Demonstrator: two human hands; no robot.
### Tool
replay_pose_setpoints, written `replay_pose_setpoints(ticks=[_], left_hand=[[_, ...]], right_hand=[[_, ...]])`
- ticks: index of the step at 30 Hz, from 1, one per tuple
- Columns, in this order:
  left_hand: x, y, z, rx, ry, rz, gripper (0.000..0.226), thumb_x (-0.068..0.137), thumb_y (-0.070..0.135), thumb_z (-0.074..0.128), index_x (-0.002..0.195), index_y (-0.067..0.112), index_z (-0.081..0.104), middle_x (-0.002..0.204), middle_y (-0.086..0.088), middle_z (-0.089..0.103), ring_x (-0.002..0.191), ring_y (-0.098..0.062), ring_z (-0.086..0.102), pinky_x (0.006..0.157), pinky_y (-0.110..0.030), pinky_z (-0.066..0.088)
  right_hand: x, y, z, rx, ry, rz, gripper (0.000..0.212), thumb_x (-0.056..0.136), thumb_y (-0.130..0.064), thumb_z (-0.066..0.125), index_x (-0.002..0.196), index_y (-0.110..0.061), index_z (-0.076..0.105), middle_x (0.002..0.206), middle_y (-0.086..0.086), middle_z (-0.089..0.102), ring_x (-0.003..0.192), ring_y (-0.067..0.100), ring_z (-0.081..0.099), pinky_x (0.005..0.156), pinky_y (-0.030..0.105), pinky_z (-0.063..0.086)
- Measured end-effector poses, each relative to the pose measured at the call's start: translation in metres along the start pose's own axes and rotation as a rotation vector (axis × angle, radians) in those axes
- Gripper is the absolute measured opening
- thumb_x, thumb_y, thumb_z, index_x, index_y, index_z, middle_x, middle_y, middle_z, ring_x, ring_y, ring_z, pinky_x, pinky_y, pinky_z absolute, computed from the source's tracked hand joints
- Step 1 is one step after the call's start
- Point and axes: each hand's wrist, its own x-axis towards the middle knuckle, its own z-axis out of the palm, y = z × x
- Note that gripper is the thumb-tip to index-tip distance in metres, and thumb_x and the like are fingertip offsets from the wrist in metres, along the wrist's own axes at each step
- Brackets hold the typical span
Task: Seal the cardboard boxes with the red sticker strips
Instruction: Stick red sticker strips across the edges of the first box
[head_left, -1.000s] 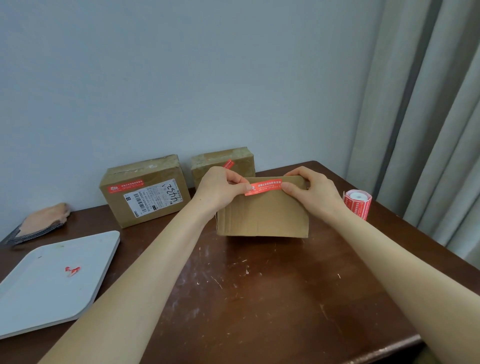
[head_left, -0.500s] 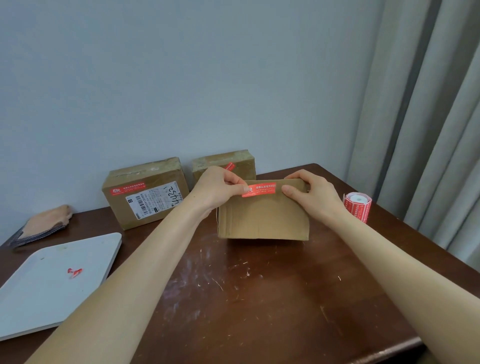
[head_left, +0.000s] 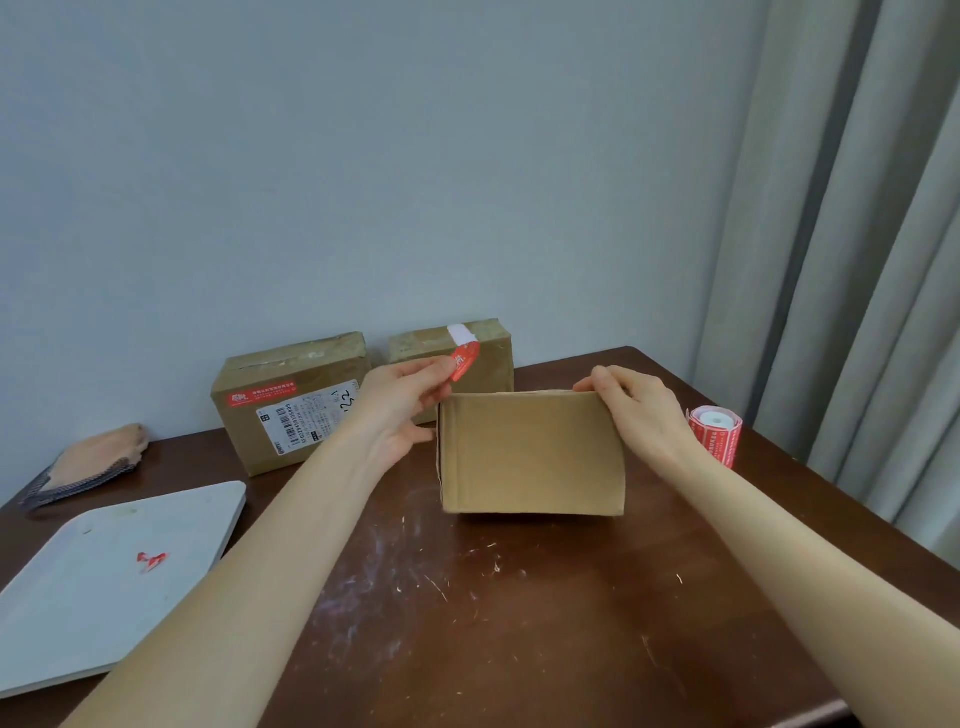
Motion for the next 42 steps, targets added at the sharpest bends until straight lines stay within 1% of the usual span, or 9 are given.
replay_pose_setpoints(ticks=[3,12,17,20,25,27,31,36,42], left_hand=[[-0.004,-0.005,-0.001,-0.038,-0.039,-0.008,0.006,0.082,0.017,0.07,0.087,0.015,0.068,0.073,0.0,0.058,0.068,-0.011,0.053,0.075,-0.045,0.049],[-0.016,-0.025,-0.001,0.066,-0.083,-0.01,0.007,0.08,0.012,0.071,0.074,0.015,0.073,0.07,-0.001,0.063,0.072,-0.014,0.053,0.065,-0.034,0.047],[-0.011,-0.014,0.002,0.369,0.045,0.175,0.004,0.076,0.02,0.075,0.072,0.018,0.074,0.075,0.006,0.07,0.084,-0.008,0.061,0.083,-0.031,0.044],[-0.006,-0.004,0.012,0.54,0.061,0.274,0.013,0.069,0.027,0.081,0.067,0.017,0.073,0.059,0.012,0.062,0.075,-0.005,0.056,0.072,-0.024,0.043],[0.0,0.006,0.029,0.771,0.089,0.345,0.015,0.072,0.029,0.078,0.064,0.021,0.068,0.061,0.017,0.055,0.076,0.0,0.049,0.059,-0.019,0.036],[0.002,0.008,0.031,0.822,0.098,0.365,0.016,0.072,0.031,0.077,0.062,0.025,0.066,0.061,0.015,0.057,0.071,-0.003,0.053,0.055,-0.019,0.036],[0.007,0.015,0.027,0.779,0.052,0.332,0.016,0.073,0.031,0.077,0.063,0.025,0.066,0.072,0.008,0.063,0.07,-0.007,0.054,0.06,-0.022,0.039],[0.01,0.02,0.021,0.74,-0.032,0.275,0.012,0.074,0.027,0.078,0.068,0.022,0.069,0.087,-0.001,0.068,0.089,-0.016,0.06,0.079,-0.033,0.048],[0.012,0.009,0.021,0.705,-0.057,0.192,0.011,0.072,0.022,0.081,0.073,0.014,0.073,0.059,-0.003,0.055,0.053,-0.015,0.043,0.049,-0.023,0.035]], right_hand=[[-0.002,0.002,-0.003,0.044,0.005,0.022,0.018,0.093,-0.026,0.05,0.099,-0.028,0.066,0.106,-0.007,0.063,0.103,0.014,0.054,0.079,0.029,0.04],[-0.018,0.006,-0.004,0.004,-0.024,-0.009,0.02,0.084,-0.011,0.058,0.088,-0.028,0.066,0.113,-0.007,0.051,0.103,0.011,0.051,0.08,0.024,0.037],[-0.012,-0.006,-0.011,-0.07,0.076,-0.063,0.004,0.083,-0.032,0.065,0.086,-0.031,0.066,0.103,-0.006,0.062,0.093,0.009,0.056,0.069,0.019,0.039],[-0.01,-0.03,-0.013,0.07,0.02,-0.063,0.024,0.083,-0.047,0.065,0.087,-0.024,0.068,0.085,-0.01,0.067,0.078,0.006,0.061,0.065,0.019,0.04],[-0.008,-0.061,-0.007,0.121,-0.221,0.07,0.052,0.076,-0.067,0.059,0.1,-0.021,0.065,0.089,-0.006,0.071,0.073,0.009,0.067,0.059,0.022,0.042],[-0.004,-0.066,-0.004,0.075,-0.229,0.068,0.044,0.074,-0.059,0.068,0.095,-0.021,0.066,0.084,-0.004,0.072,0.069,0.009,0.067,0.054,0.021,0.043],[0.007,-0.065,-0.004,0.092,-0.177,0.054,0.005,0.08,-0.014,0.07,0.078,-0.009,0.07,0.073,0.009,0.072,0.058,0.01,0.061,0.05,0.018,0.047],[0.021,-0.062,-0.008,0.133,-0.252,0.135,0.008,0.082,-0.006,0.07,0.074,-0.008,0.07,0.064,0.006,0.066,0.053,0.009,0.056,0.046,0.014,0.048],[0.028,-0.055,-0.006,0.136,-0.281,0.201,0.008,0.08,-0.006,0.074,0.086,-0.003,0.071,0.063,0.007,0.064,0.047,0.009,0.056,0.051,0.016,0.054]])
